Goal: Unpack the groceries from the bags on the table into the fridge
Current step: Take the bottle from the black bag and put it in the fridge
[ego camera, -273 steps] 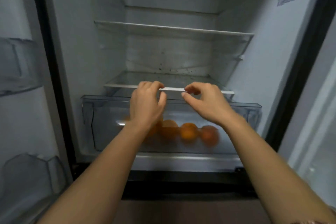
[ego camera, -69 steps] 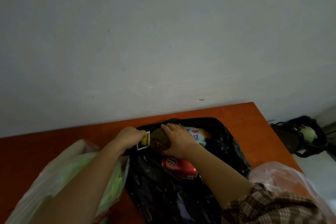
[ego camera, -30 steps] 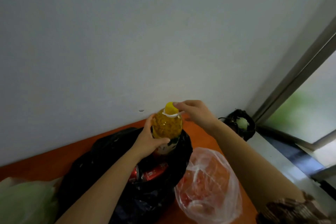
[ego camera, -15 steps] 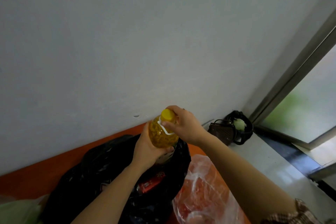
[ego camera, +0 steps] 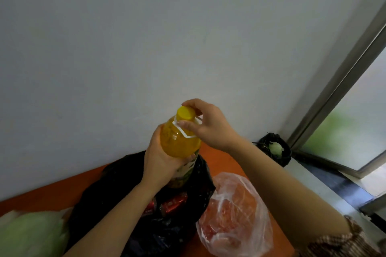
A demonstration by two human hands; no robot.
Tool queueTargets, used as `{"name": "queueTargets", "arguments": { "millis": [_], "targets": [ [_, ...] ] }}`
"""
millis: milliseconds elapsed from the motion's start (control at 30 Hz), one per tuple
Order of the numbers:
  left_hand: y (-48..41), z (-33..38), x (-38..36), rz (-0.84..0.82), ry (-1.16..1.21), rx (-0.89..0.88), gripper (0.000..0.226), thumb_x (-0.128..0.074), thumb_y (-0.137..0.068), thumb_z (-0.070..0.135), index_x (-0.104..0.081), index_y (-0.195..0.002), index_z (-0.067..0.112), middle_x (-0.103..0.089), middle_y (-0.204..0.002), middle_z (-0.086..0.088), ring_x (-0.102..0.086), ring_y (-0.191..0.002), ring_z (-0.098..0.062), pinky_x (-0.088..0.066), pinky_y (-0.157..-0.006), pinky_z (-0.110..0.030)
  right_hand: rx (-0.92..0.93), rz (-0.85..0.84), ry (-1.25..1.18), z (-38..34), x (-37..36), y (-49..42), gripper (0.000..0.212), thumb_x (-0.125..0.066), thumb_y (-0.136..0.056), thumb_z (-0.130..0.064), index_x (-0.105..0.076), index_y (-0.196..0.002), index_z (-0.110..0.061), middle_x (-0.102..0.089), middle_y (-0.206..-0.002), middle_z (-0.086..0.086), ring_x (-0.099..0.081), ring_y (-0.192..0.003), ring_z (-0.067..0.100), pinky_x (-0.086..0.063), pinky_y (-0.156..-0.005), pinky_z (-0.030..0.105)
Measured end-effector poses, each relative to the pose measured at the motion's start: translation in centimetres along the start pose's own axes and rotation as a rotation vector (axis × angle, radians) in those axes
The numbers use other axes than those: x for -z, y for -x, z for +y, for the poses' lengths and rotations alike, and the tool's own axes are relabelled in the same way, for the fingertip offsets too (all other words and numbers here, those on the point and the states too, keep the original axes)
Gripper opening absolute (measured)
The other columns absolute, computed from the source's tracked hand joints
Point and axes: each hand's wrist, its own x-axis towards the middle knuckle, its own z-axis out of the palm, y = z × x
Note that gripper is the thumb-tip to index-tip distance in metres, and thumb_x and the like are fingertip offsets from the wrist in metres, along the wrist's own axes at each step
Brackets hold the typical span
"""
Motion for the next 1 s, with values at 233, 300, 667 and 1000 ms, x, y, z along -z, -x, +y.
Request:
{"name": "queueTargets", "arguments": {
  "millis": [233, 300, 667, 1000],
  "targets": [
    [1.4, 7.4, 3.2, -0.036, -0.048, -0.228, 0.088, -0.09, -0.049, 0.047, -0.04, -0.121, 0.044, -0.056, -0.118, 0.018, -0.057, -0.103, -0.008, -0.054, -0.08, -0.03, 0.047, 0.147, -0.039, -8.3, 5.8, 3.9, 0.049, -0.074, -0.083, -0.03, -0.06, -0.124, -0.009, -0.066, -0.11, 0.002, -0.062, -0.1, 0.014, -0.053, -0.087, 0.028],
    [2.4, 9.4, 3.6, -0.079, -0.046, -0.279, 0.088, -0.09, -0.05, 0.047, -0.038, -0.121, 0.047, -0.054, -0.115, 0.021, -0.056, -0.102, -0.005, -0.051, -0.079, -0.025, 0.028, 0.187, -0.024, -10.1, 7.2, 5.9, 0.052, -0.075, -0.082, -0.03, -0.058, -0.127, -0.01, -0.065, -0.111, 0.001, -0.062, -0.097, 0.01, -0.052, -0.083, 0.02],
    [11.1, 16.9, -4.0, -0.467, 0.126, -0.4, 0.083, -0.083, -0.052, 0.061, -0.042, -0.122, 0.047, -0.058, -0.117, 0.019, -0.058, -0.102, -0.003, -0.053, -0.081, -0.028, -0.179, 0.367, 0.212, -13.2, 16.1, 21.3, 0.038, -0.072, -0.083, -0.03, -0.064, -0.114, -0.009, -0.066, -0.092, 0.0, -0.062, -0.08, 0.007, -0.052, -0.073, 0.018],
    [25.8, 24.2, -20.3, -0.888, 0.314, -0.457, 0.088, -0.08, -0.05, 0.058, -0.032, -0.123, 0.05, -0.047, -0.11, 0.03, -0.051, -0.096, 0.007, -0.038, -0.073, -0.01, -0.504, 0.564, 0.403, -9.9, 26.7, 41.8, 0.043, -0.07, -0.084, -0.035, -0.058, -0.119, -0.013, -0.06, -0.102, -0.002, -0.058, -0.095, 0.015, -0.051, -0.077, 0.026]
  ]
}}
